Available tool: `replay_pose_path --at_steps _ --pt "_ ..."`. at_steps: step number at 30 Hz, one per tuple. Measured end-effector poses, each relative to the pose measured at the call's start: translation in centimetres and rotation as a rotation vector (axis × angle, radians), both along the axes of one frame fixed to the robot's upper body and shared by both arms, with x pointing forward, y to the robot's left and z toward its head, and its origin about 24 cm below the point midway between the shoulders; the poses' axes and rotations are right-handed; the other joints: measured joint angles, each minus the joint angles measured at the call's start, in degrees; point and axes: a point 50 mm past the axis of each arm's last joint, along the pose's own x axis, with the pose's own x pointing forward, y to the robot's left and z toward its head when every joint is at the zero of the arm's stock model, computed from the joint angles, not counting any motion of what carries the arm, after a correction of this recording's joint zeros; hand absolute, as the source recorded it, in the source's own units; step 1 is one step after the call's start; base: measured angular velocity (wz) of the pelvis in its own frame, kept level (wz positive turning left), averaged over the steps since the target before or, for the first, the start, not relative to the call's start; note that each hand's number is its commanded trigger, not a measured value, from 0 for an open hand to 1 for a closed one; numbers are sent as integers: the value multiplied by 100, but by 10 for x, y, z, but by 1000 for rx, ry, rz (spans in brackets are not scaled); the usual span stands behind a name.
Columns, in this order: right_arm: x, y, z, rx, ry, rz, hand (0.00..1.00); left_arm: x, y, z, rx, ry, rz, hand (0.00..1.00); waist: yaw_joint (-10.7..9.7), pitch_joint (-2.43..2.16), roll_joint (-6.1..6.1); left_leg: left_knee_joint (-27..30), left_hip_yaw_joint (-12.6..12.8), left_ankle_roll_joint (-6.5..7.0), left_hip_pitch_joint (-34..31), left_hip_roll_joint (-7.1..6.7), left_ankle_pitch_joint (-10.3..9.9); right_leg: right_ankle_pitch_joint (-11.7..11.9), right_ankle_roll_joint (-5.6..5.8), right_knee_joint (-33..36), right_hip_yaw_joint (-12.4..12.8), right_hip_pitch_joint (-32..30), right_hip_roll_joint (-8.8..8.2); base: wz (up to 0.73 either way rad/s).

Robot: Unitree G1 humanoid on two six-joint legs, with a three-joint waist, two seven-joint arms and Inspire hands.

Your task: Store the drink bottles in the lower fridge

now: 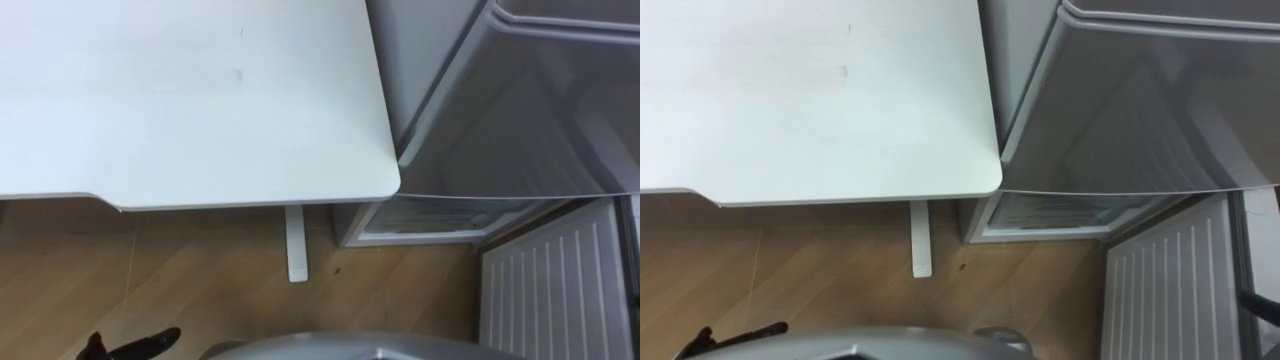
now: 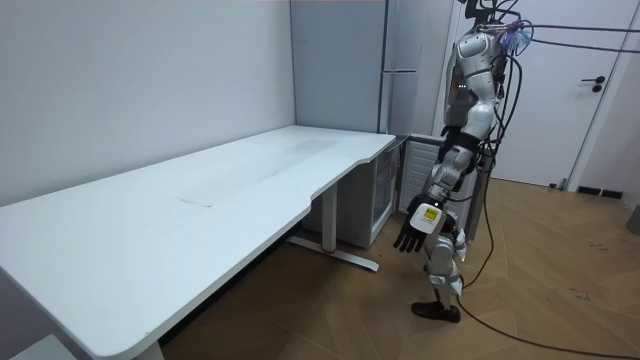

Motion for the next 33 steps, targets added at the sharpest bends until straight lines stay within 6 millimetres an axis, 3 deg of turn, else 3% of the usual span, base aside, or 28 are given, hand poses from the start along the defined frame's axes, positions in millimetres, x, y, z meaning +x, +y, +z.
replay_pose_path --at_steps 7,11,15,28,33 --pt "-19 2 -7 63 -64 -97 0 -6 2 1 6 10 19 0 -17 -4 12 16 -25 -1 9 1 0 0 -1 0 -22 36 2 0" --pt "-27 11 -16 107 -78 -91 0 -8 2 0 5 18 20 0 -2 -8 -56 1 -60 -4 101 9 -3 5 -4 -32 -17 106 17 0" --pt "-34 19 -22 142 -99 -82 0 -8 1 0 -2 18 13 0 -8 -11 -71 20 -85 -18 45 74 -20 129 -24 -157 -15 130 90 0" --pt "-53 19 -21 150 -260 -187 0 -16 -3 -5 -42 69 -2 0 -9 -35 7 15 -98 -22 70 70 -19 170 -19 -290 -2 245 120 0" --pt "-58 24 -21 181 -343 -124 0 -13 -9 -7 -62 92 -69 0 84 -29 59 -39 -20 -29 68 91 -25 187 -26 -291 80 139 133 -12"
